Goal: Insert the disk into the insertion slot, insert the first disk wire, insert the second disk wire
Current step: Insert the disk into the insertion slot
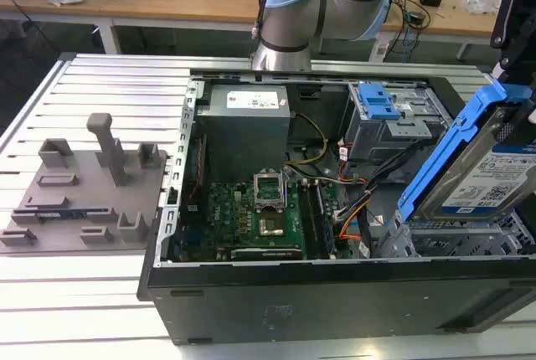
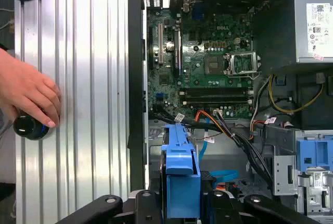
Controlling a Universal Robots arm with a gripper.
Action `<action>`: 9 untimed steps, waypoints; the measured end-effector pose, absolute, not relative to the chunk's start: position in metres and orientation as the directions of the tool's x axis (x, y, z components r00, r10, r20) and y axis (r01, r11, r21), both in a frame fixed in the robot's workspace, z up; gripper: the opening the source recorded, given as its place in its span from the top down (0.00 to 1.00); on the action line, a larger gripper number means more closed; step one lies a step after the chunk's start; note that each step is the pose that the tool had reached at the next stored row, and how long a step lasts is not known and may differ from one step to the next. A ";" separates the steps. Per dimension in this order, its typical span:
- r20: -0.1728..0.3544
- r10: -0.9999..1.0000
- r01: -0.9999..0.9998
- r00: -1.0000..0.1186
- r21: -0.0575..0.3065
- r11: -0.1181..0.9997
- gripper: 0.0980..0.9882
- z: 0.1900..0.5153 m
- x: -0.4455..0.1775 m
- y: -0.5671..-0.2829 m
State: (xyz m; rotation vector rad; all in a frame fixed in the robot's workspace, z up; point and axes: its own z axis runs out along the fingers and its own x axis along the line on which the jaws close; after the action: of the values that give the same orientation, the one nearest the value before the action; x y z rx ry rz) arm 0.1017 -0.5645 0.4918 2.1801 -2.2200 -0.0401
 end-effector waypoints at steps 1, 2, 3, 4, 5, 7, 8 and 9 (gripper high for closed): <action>0.003 -1.000 -0.999 -0.018 0.039 0.018 0.70 0.492 0.102 -0.564; 0.003 -1.000 -0.999 -0.018 0.039 0.018 0.70 0.492 0.102 -0.564; 0.003 -1.000 -0.999 -0.018 0.039 0.018 0.70 0.492 0.102 -0.564; 0.003 -1.000 -0.999 -0.018 0.039 0.018 0.70 0.492 0.102 -0.564; 0.003 -1.000 -0.999 -0.018 0.039 0.018 0.70 0.492 0.102 -0.564; 0.003 -1.000 -0.999 -0.018 0.039 0.018 0.70 0.492 0.102 -0.564; 0.003 -1.000 -0.999 -0.018 0.039 0.018 0.70 0.492 0.102 -0.564; 0.003 -1.000 -0.999 -0.018 0.039 0.018 0.70 0.492 0.102 -0.564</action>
State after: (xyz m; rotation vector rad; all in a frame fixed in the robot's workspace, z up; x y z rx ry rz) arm 0.1017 -0.5645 0.4918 2.1800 -2.2200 -0.0400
